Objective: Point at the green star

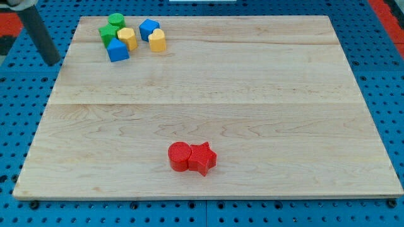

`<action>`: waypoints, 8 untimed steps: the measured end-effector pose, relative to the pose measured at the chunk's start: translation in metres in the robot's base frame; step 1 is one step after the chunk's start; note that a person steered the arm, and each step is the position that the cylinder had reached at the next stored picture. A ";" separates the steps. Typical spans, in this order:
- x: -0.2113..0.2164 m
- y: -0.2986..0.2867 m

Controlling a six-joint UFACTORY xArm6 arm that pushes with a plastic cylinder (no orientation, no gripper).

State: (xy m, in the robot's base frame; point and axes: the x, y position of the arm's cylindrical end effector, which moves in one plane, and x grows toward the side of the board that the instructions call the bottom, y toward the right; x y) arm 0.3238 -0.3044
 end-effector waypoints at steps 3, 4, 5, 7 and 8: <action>-0.024 0.033; -0.024 0.047; -0.009 0.054; -0.002 0.069; -0.028 0.084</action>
